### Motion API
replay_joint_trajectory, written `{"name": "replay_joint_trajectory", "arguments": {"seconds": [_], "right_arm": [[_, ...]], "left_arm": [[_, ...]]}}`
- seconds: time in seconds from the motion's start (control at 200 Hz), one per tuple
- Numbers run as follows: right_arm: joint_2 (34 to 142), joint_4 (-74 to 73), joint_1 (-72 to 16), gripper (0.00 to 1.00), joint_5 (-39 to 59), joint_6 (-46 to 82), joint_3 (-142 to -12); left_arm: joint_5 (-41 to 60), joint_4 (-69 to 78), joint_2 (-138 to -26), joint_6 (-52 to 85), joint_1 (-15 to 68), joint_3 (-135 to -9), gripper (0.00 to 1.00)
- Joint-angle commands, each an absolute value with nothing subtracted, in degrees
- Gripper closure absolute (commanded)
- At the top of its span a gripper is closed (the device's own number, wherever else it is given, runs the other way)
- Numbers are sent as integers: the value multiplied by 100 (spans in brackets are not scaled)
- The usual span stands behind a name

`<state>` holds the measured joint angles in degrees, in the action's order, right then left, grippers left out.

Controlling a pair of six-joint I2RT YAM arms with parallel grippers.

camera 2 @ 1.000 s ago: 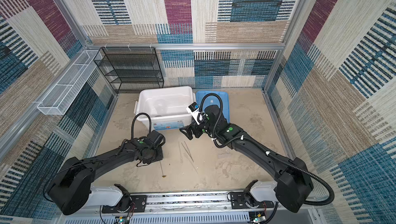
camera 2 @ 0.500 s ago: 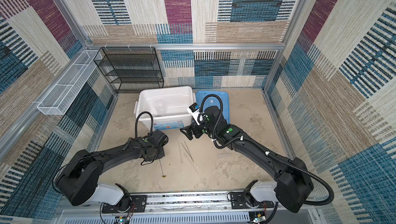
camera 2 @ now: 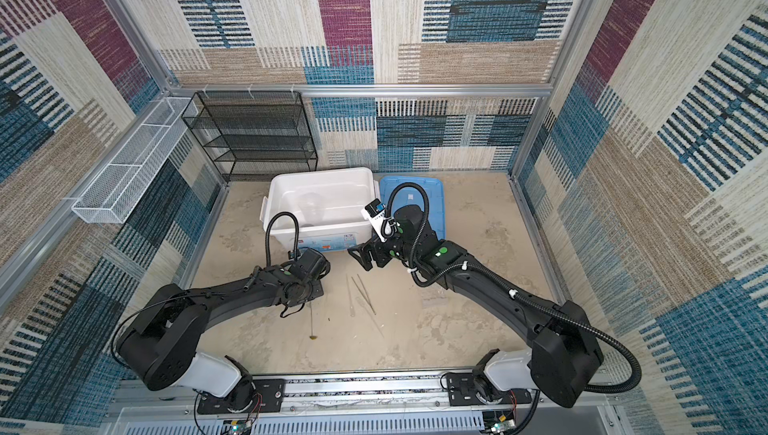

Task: Organize the chemistry lab equipment
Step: 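Close the left gripper on the thin glass rod, then lift the glass rod with the left gripper and carry it over the bin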

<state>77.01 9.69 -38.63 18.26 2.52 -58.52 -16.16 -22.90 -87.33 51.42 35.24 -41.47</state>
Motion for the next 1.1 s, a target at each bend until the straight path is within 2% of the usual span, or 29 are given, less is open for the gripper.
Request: {"name": "replay_joint_trajectory", "arguments": {"seconds": [0.0,0.646,0.886,1.097], "right_arm": [[7725,798,-3876,0,1751,267,-5897],[7841,773,-3876,0,1726,158,-6001],[7866,780,-3876,0,1731,128,-6018],[7752,693,-3877,0,1797,16,-5957]], "left_arm": [[-960,-2951,-8634,5238,3522,-4054,100],[-1517,-3541,-7519,5236,3439,-4051,100],[-1309,-3676,-6981,5170,2757,-4052,100],[-1883,-4430,-6603,4538,2398,-4857,100]]}}
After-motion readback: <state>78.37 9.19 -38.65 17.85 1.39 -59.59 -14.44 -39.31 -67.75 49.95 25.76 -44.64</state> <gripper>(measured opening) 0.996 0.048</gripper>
